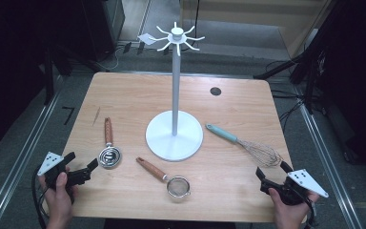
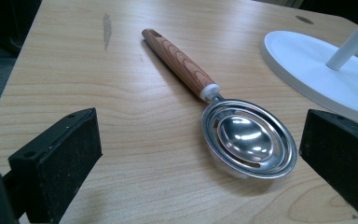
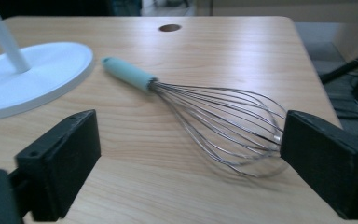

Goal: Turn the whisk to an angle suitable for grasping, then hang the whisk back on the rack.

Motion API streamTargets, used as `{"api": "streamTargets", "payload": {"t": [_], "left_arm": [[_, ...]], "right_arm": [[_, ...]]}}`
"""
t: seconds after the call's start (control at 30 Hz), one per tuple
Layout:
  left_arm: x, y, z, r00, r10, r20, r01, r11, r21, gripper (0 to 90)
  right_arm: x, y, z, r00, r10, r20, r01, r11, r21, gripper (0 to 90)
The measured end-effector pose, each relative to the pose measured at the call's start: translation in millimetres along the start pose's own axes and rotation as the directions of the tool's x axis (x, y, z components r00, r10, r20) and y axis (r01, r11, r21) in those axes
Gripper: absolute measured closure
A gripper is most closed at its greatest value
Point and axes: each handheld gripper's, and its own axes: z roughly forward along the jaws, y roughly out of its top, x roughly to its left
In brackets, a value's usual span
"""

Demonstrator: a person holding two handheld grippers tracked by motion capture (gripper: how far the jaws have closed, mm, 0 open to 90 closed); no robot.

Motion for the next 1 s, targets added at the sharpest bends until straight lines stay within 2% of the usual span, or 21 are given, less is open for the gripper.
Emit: {"api": "streamTargets", "payload": {"t": [0.03, 0.07, 0.1, 0.13, 0.17, 0.27, 0.3, 0.33, 0.37, 0.43, 0.53, 0.57, 0.6, 0.63, 0.67, 0.7, 0.73, 0.83, 0.9, 0.97, 1.0], "left_arm": [[-0.1, 0.0, -0.1, 1.0000, 0.001, 0.000, -0.001, 1.0000, -0.001, 0.0], [-0.1, 0.0, -0.1, 1.0000, 0.001, 0.000, -0.001, 1.0000, -0.001, 0.0], [0.1, 0.0, -0.1, 1.0000, -0.001, 0.001, 0.001, 1.0000, -0.001, 0.0], [0.4, 0.1, -0.1, 1.0000, -0.003, 0.003, 0.003, 1.0000, 0.001, 0.0], [0.8, 0.4, 0.4, 1.0000, -0.007, 0.003, 0.007, 0.9999, 0.009, 0.0], [0.5, 0.5, 0.9, 1.0000, -0.005, -0.001, 0.005, 0.9999, 0.011, 0.0], [0.1, 0.5, 0.7, 1.0000, -0.003, -0.002, 0.003, 0.9999, 0.011, 0.0], [0.1, 0.5, 0.7, 1.0000, -0.003, -0.002, 0.003, 0.9999, 0.011, 0.0], [0.3, 0.4, 0.6, 1.0000, -0.006, 0.000, 0.006, 1.0000, 0.008, 0.0], [0.6, 0.4, 0.4, 1.0000, -0.007, 0.002, 0.007, 0.9999, 0.008, 0.0], [0.6, 0.2, 0.2, 1.0000, -0.005, 0.003, 0.005, 1.0000, 0.004, 0.0], [0.6, 0.2, 0.2, 1.0000, -0.005, 0.004, 0.005, 1.0000, 0.004, 0.0], [0.7, 0.3, 0.2, 1.0000, -0.006, 0.004, 0.006, 1.0000, 0.006, 0.0], [0.8, 0.3, 0.2, 1.0000, -0.005, 0.004, 0.005, 1.0000, 0.006, 0.0], [0.8, 0.3, 0.2, 1.0000, -0.005, 0.004, 0.005, 1.0000, 0.006, 0.0], [1.0, 0.2, 0.2, 1.0000, -0.005, 0.007, 0.005, 1.0000, 0.005, 0.0], [1.0, 0.1, 0.2, 1.0000, -0.005, 0.006, 0.005, 1.0000, 0.003, 0.0], [1.0, 0.2, 0.2, 1.0000, -0.005, 0.007, 0.005, 1.0000, 0.005, 0.0], [0.8, 0.2, 0.2, 1.0000, -0.004, 0.005, 0.004, 1.0000, 0.006, 0.0], [0.7, 0.2, 0.3, 1.0000, -0.005, 0.005, 0.005, 1.0000, 0.005, 0.0], [0.7, 0.2, 0.3, 1.0000, -0.005, 0.005, 0.005, 1.0000, 0.006, 0.0]], "right_arm": [[4.0, 4.0, 3.5, 0.9991, -0.031, 0.028, 0.030, 0.999, 0.030, 29.7], [7.5, 7.3, 6.7, 0.9971, -0.067, 0.037, 0.065, 0.997, 0.052, 29.6], [7.5, 7.3, 6.7, 0.9971, -0.067, 0.037, 0.065, 0.997, 0.052, 29.6], [9.4, 10.6, 9.3, 0.9961, -0.087, 0.015, 0.085, 0.994, 0.065, 29.8], [10.6, 19.6, 15.4, 0.9938, -0.100, -0.048, 0.104, 0.991, 0.088, 34.0], [11.9, 29.9, 21.3, 0.9858, -0.137, -0.097, 0.146, 0.985, 0.092, 40.2], [13.8, 40.3, 28.4, 0.9734, -0.184, -0.136, 0.197, 0.976, 0.092, 42.5], [13.8, 40.3, 28.4, 0.9734, -0.184, -0.136, 0.197, 0.976, 0.092, 42.5], [15.4, 49.8, 39.2, 0.9577, -0.238, -0.162, 0.256, 0.961, 0.101, 42.1], [17.6, 58.2, 48.8, 0.9410, -0.303, -0.151, 0.323, 0.937, 0.132, 46.0], [18.4, 68.0, 54.0, 0.9378, -0.298, -0.178, 0.327, 0.931, 0.162, 48.9], [20.1, 77.5, 58.4, 0.9378, -0.262, -0.227, 0.313, 0.922, 0.228, 47.7], [20.1, 77.5, 58.4, 0.9378, -0.262, -0.227, 0.313, 0.922, 0.228, 47.7], [22.1, 83.7, 62.3, 0.9099, -0.285, -0.302, 0.367, 0.891, 0.266, 41.0], [22.1, 83.7, 62.3, 0.9099, -0.285, -0.302, 0.367, 0.891, 0.266, 41.0], [26.4, 88.4, 69.1, 0.8941, -0.335, -0.297, 0.421, 0.856, 0.301, 34.9], [28.2, 90.8, 73.3, 0.8858, -0.359, -0.294, 0.446, 0.835, 0.323, 33.9], [32.2, 97.7, 85.1, 0.8748, -0.390, -0.287, 0.477, 0.797, 0.370, 35.6], [35.1, 101.7, 93.0, 0.8557, -0.428, -0.290, 0.515, 0.758, 0.400, 39.7], [37.3, 104.8, 100.4, 0.8407, -0.452, -0.298, 0.541, 0.731, 0.416, 40.7], [38.6, 106.0, 103.0, 0.8403, -0.452, -0.299, 0.542, 0.720, 0.433, 41.4]]}}
